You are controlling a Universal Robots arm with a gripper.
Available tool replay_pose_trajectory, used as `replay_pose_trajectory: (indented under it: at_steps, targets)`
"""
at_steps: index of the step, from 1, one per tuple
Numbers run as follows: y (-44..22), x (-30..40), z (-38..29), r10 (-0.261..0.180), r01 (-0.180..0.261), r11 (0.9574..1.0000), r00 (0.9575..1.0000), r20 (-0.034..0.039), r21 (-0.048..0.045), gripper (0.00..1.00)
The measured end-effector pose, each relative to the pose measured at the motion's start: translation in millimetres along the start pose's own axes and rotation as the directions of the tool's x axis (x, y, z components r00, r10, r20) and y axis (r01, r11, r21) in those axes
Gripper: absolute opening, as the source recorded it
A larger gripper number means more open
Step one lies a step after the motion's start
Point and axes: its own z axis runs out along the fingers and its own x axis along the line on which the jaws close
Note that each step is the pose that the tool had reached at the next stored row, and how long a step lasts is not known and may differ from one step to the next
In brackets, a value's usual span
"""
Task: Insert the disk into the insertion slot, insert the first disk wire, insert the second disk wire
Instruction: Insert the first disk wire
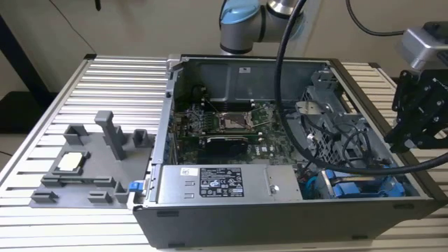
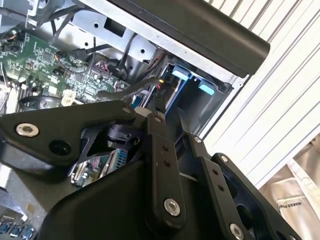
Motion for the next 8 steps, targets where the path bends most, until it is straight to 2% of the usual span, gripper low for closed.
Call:
replay_pose_trajectory:
  at_steps: [6,8]
  targets:
    - [0.0,-0.1,-1.7,0.0,0.0,1.0,1.0,-0.0011,0.0001,0.27]
    - [0.1,-2.4,-1.7,0.0,0.0,1.0,1.0,-0.0014,0.0001,0.27]
